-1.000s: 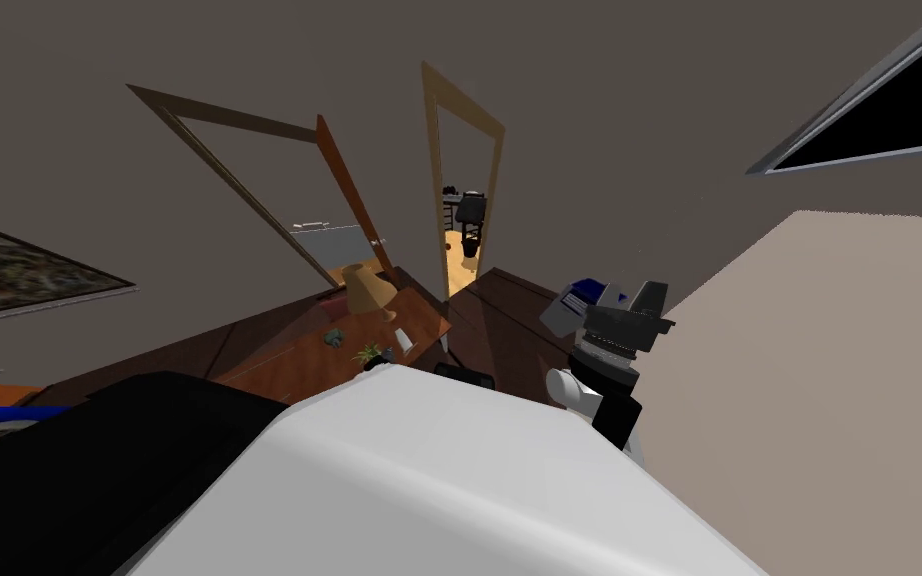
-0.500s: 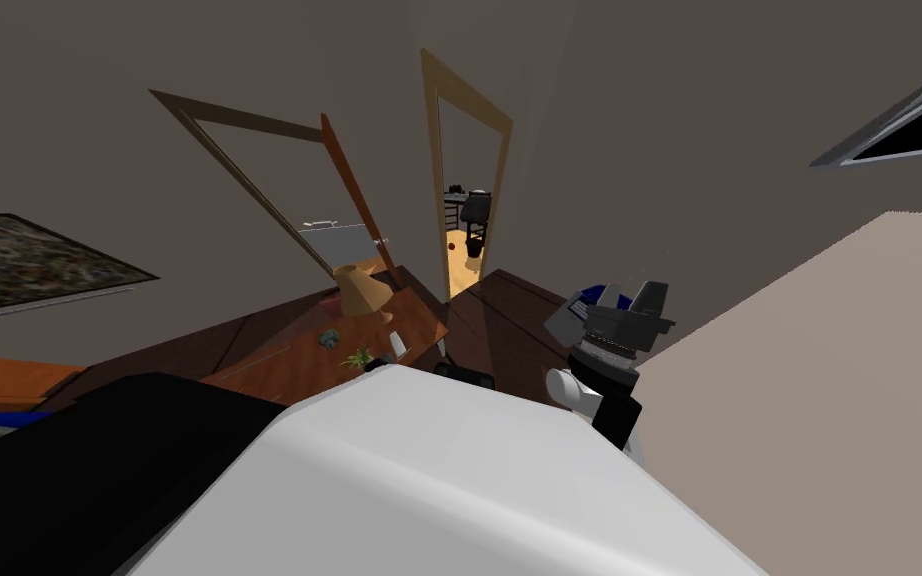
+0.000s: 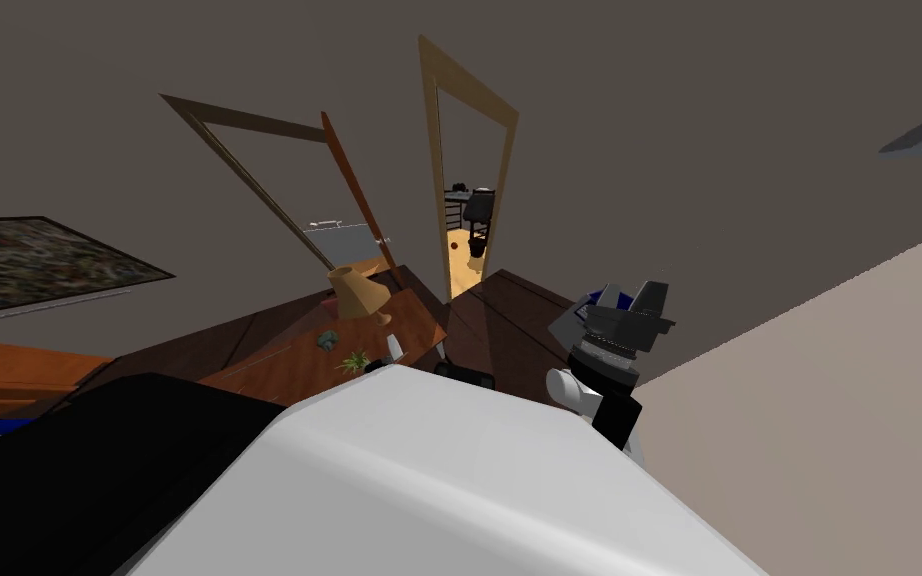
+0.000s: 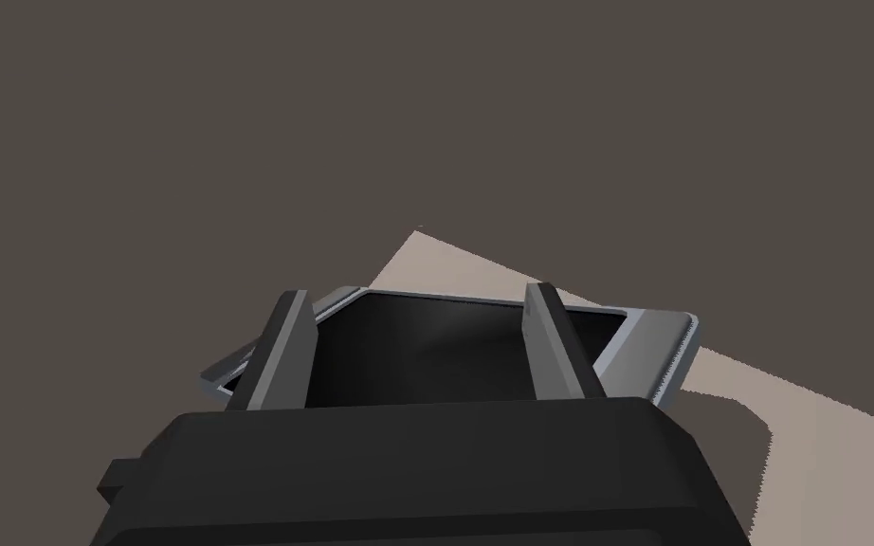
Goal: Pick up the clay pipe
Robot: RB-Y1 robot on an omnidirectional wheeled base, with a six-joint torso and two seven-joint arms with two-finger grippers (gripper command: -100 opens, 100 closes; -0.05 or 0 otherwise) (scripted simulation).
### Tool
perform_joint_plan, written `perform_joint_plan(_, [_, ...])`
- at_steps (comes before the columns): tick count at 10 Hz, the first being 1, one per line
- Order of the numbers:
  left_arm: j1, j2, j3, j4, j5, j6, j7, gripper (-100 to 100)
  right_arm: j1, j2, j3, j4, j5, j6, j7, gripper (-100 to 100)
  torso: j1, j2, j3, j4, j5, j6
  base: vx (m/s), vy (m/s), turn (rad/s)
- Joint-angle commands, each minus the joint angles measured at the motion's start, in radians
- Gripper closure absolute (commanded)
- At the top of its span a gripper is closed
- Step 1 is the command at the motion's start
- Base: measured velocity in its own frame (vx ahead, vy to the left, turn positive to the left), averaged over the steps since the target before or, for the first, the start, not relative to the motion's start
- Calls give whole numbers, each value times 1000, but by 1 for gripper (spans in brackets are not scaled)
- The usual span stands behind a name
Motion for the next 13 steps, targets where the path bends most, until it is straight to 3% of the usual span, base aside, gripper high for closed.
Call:
perform_joint_plan(1, [-11,-6,-1,31,-8,-31,-1,-100,0,0,0,0,0,0,0,0,0,0,0,0,0,0,36,54,37])
perform_joint_plan(4, [-33,-23,-9,109,-22,-105,-4,-100,0,0,0,0,0,0,0,0,3,0,0,0,1,0,42,61,41])
perform_joint_plan(5, [-30,-21,-4,92,-23,-85,-2,-100,0,0,0,0,0,0,0,0,3,0,0,0,1,0,22,28,4])
perform_joint_plan(6, [-31,-21,-4,94,-23,-89,-3,100,0,0,0,0,0,0,0,0,1,1,0,0,0,0,0,0,0])
perform_joint_plan(10, [-30,-22,-5,94,-24,-88,-3,100,0,0,0,0,0,0,0,0,0,2,1,1,-1,1,0,0,0])
perform_joint_plan(11, [-30,-22,-5,94,-24,-88,-3,0,0,0,0,0,0,0,0,0,0,2,1,1,-1,0,0,0,0])
perform_joint_plan(12, [-18,-12,-4,57,-13,-56,-2,100,0,0,0,0,0,0,0,0,0,2,1,1,-1,0,-30,-34,-54])
perform_joint_plan(13, [-15,-9,-2,44,-10,-43,-1,100,0,0,0,0,0,0,0,0,-2,4,2,1,-1,1,-48,-51,-50])
